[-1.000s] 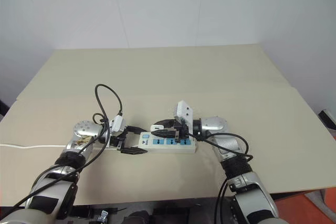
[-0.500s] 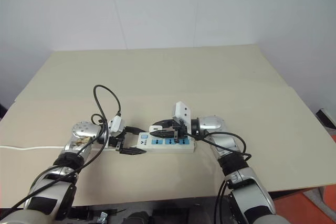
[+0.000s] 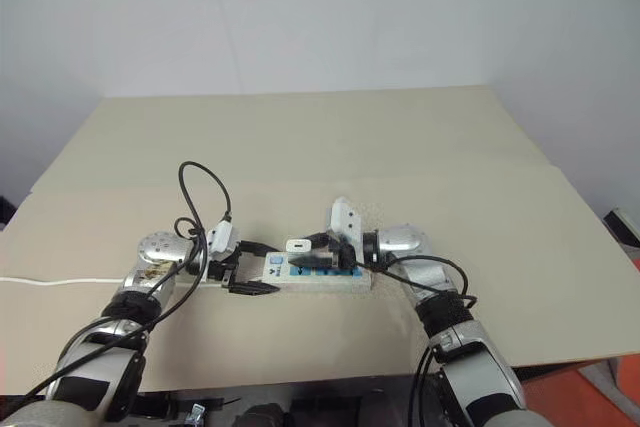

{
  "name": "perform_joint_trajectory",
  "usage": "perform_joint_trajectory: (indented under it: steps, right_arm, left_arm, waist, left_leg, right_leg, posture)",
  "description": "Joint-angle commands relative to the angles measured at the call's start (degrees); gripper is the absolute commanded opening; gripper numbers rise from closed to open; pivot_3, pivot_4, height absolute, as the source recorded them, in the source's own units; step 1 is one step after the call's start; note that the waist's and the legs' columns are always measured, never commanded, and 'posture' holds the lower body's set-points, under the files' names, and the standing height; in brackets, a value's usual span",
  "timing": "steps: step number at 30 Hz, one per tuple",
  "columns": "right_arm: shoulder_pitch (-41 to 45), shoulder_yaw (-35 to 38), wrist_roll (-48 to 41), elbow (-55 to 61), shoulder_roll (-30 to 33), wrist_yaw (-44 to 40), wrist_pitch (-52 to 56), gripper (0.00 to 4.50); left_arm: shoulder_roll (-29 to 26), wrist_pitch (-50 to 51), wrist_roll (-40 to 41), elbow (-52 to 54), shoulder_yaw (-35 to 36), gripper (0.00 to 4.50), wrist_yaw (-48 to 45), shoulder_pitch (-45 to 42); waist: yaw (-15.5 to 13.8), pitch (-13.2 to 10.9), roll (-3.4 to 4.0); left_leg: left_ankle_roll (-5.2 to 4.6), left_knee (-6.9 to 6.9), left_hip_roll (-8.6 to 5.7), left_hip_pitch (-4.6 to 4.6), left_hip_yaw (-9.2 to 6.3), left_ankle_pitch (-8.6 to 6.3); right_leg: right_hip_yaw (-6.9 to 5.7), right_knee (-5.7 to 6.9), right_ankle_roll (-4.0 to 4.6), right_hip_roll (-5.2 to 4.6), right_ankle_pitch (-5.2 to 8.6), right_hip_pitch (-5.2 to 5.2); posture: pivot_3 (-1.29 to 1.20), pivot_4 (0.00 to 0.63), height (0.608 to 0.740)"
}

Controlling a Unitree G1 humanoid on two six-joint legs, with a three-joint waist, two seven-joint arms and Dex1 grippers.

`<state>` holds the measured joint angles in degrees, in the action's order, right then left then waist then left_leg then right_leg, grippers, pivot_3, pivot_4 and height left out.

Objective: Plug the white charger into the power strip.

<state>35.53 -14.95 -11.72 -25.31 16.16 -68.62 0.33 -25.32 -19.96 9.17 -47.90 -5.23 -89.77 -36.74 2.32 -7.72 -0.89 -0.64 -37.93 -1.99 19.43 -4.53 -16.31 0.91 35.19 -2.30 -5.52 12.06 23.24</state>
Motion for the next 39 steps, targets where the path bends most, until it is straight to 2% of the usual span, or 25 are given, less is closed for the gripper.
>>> perform_joint_trajectory:
  steps: [1, 5, 8, 10, 12, 18, 22, 25, 33, 39]
  right_arm:
    - [-0.05, 0.48, -0.22, 1.22, 0.15, 0.01, 1.49, 3.25]
    - [-0.51, 1.09, -0.13, 3.13, 1.63, 0.22, 1.63, 4.46]
    - [-0.98, 1.22, -0.3, 4.09, 2.56, 0.28, 2.22, 4.46]
    - [-1.3, 1.36, -0.53, 4.56, 2.99, 0.38, 2.39, 4.5]
    - [-1.61, 1.56, -0.54, 4.95, 3.23, 0.86, 2.03, 4.5]
    - [-2.8, 3.41, -3.23, 9.54, 5.29, 0.16, 5.42, 4.5]
    - [-5.87, 6.22, -4.74, 15.69, 8.86, 0.02, 6.38, 4.5]
    - [-8.84, 8.87, -7.3, 20.71, 13.96, -1.3, 11.16, 4.5]
    - [-18.63, 17.98, -10.87, 30.44, 28.08, -1.09, 17.27, 4.5]
    - [-23.2, 21.81, -13.58, 37.04, 33.53, -0.31, 21.96, 4.5]
  left_arm:
    - [0.1, -0.37, 1.53, 1.78, 0.72, 3.27, -0.33, -1.09]
    - [0.25, -0.02, 1.57, 1.35, 0.78, 3.27, -0.34, -1.58]
    - [0.53, 0.69, 1.7, 1.03, 1.25, 3.27, 0.75, -1.91]
    - [1.36, 1.23, 2.68, 0.56, 2.36, 3.99, 2.15, -2.53]
    - [1.99, 2.12, 4.47, 1.36, 3.53, 4.48, 1.66, -2.94]
    - [-0.37, 6.63, 9.12, 10.92, 3.16, 4.48, -2.53, -1.63]
    - [-5.75, 10.96, 13.18, 22.63, 2.98, 4.48, -2.73, 2.86]
    - [-10.88, 13.1, 14.7, 29.02, 4.59, 4.48, -2.73, 7.55]
    - [-20.69, 14.25, 15.76, 31.71, 12.22, 4.48, -1.26, 18.24]
    - [-22.93, 16.21, 17.07, 33.97, 15.07, 4.48, 0.38, 22.24]
  waist:
    - [0.0, 0.0, 0.0]
    - [-0.17, -0.01, 0.0]
    - [-0.19, -0.01, -0.01]
    - [-0.26, -0.01, -0.01]
    - [-0.33, -0.02, -0.02]
    - [0.04, -0.04, -0.03]
    - [0.27, -0.05, -0.02]
    - [0.17, -0.08, 0.03]
    - [-0.82, -0.29, 0.04]
    - [-1.4, -0.33, 0.04]
  left_leg:
    - [0.0, 0.0, 0.0, 0.0, -0.01, 0.0]
    - [0.0, 0.0, -0.01, 0.02, -0.01, 0.0]
    - [0.0, 0.0, -0.01, 0.05, -0.01, 0.0]
    - [0.0, 0.0, -0.01, 0.06, -0.01, 0.0]
    - [0.0, 0.0, -0.01, 0.06, -0.01, 0.0]
    - [0.0, 0.0, 0.0, 0.11, -0.01, 0.0]
    - [-0.01, 0.04, 0.04, 0.23, -0.03, 0.0]
    - [-0.01, 0.09, 0.06, 0.27, -0.03, -0.01]
    - [-0.02, 0.08, 0.07, 0.28, 0.03, -0.02]
    - [-0.02, 0.09, 0.14, 0.21, 0.08, -0.02]
  right_leg:
    - [-0.01, 0.0, 0.0, 0.0, 0.0, -0.03]
    - [-0.01, -0.03, 0.0, 0.0, 0.0, 0.0]
    - [-0.02, -0.04, 0.0, 0.0, 0.0, -0.01]
    - [-0.02, -0.04, 0.0, 0.0, 0.0, 0.0]
    - [-0.03, -0.06, 0.0, 0.0, 0.0, 0.0]
    - [-0.02, -0.06, 0.0, 0.0, 0.0, 0.02]
    - [-0.01, -0.03, 0.0, 0.02, 0.0, 0.17]
    - [0.01, -0.07, 0.0, 0.03, 0.0, 0.23]
    - [0.01, -0.25, 0.02, 0.01, 0.03, 0.26]
    - [0.0, -0.25, 0.04, 0.02, 0.04, 0.19]
  posture:
    - [0.0, 0.15, 0.74]
    - [0.0, 0.15, 0.74]
    - [0.0, 0.15, 0.74]
    - [0.0, 0.15, 0.74]
    - [0.0, 0.15, 0.74]
    - [0.0, 0.15, 0.74]
    - [0.0, 0.15, 0.74]
    - [0.0, 0.15, 0.74]
    - [0.0, 0.15, 0.74]
    - [0.0, 0.15, 0.74]
